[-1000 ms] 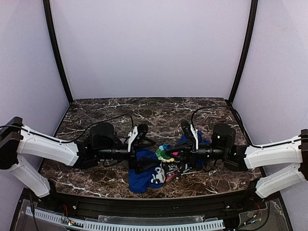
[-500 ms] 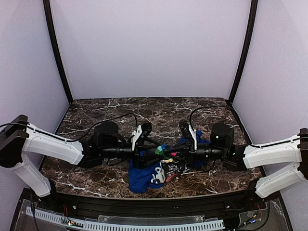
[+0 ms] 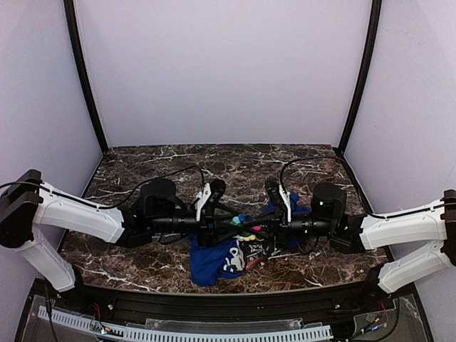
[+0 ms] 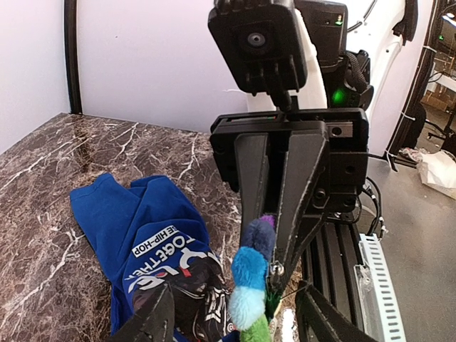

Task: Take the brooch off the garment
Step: Close the brooch onto the crumpled clothing.

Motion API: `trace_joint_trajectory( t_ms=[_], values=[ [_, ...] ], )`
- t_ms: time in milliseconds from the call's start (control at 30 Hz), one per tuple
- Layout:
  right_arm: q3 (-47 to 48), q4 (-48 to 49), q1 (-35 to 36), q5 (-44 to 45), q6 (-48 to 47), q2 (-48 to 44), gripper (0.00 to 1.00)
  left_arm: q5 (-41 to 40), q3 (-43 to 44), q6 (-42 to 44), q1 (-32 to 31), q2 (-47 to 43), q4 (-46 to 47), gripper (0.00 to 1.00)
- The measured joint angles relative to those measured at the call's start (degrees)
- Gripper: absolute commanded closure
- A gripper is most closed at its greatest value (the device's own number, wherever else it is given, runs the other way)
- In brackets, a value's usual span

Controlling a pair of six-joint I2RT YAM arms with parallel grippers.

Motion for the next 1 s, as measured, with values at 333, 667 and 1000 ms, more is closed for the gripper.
trace_joint_trajectory(
  t_ms=[333, 667, 1000],
  values=[
    [0.0, -0.2, 0.3, 0.6, -0.2, 0.0, 1.0, 0.0, 0.2, -0.6, 0.0, 0.4, -0.1, 0.59],
    [0.1, -0.9, 0.3, 0.5, -1.4, -0.2, 1.0, 2.4, 0.3, -0.7, 0.0, 0.5, -0.1, 0.75],
    [0.1, -1.9, 0.3, -2.1, -2.8, -0.7, 1.0, 6.4, 0.3, -0.7, 0.0, 0.5, -0.3, 0.87]
  ],
)
